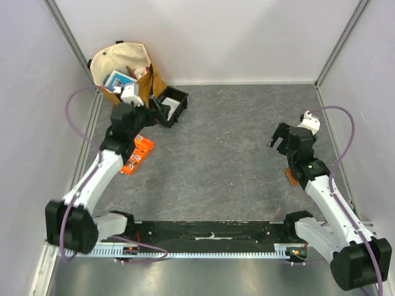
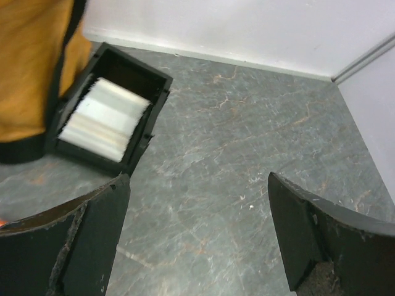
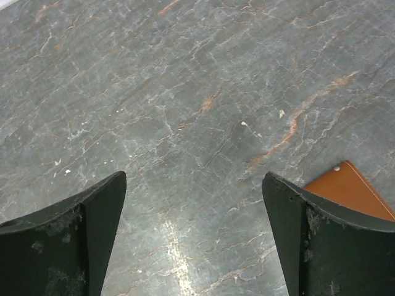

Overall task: Put the credit cards into the card holder
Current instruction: Move the storage box to the center of the board, then open the card holder at the center of the board.

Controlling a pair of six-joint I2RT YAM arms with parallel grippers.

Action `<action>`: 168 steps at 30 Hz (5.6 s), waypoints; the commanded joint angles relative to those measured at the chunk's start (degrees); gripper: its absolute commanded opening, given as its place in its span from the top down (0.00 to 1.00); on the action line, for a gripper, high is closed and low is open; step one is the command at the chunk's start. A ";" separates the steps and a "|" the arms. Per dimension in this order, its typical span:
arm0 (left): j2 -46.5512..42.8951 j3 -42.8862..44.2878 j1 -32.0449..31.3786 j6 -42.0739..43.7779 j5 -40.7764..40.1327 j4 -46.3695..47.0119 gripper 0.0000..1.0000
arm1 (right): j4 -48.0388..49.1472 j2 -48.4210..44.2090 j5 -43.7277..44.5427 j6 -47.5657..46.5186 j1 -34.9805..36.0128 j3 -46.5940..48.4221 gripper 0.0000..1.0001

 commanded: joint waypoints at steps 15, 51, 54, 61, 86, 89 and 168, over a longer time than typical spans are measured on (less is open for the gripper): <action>55.84 52.21 -3.35 11.21 5.31 -13.65 0.05 | -4.99 2.00 -6.98 -1.61 -0.08 6.21 0.02; 54.63 37.48 -26.37 0.24 13.22 -10.60 0.36 | -16.42 2.61 1.82 3.48 -17.03 4.99 0.02; 54.10 35.81 -29.89 -1.87 13.22 -8.58 0.36 | -16.25 4.71 0.23 5.68 -22.48 2.62 0.02; 52.52 33.70 -35.43 -4.16 12.69 -6.20 0.34 | -13.00 9.63 -6.10 10.52 -31.90 -4.76 0.02; 28.44 16.21 -31.74 -0.56 9.53 -4.97 0.14 | -2.89 37.07 -16.64 1.12 -16.87 -2.49 0.41; 26.16 14.01 -31.48 -0.03 9.70 -5.32 0.14 | -3.24 36.46 -20.33 -0.29 -14.94 -2.14 0.57; -3.83 -38.03 -31.48 -25.26 4.61 -8.31 0.38 | 18.55 38.91 -41.77 -12.06 44.39 4.37 0.51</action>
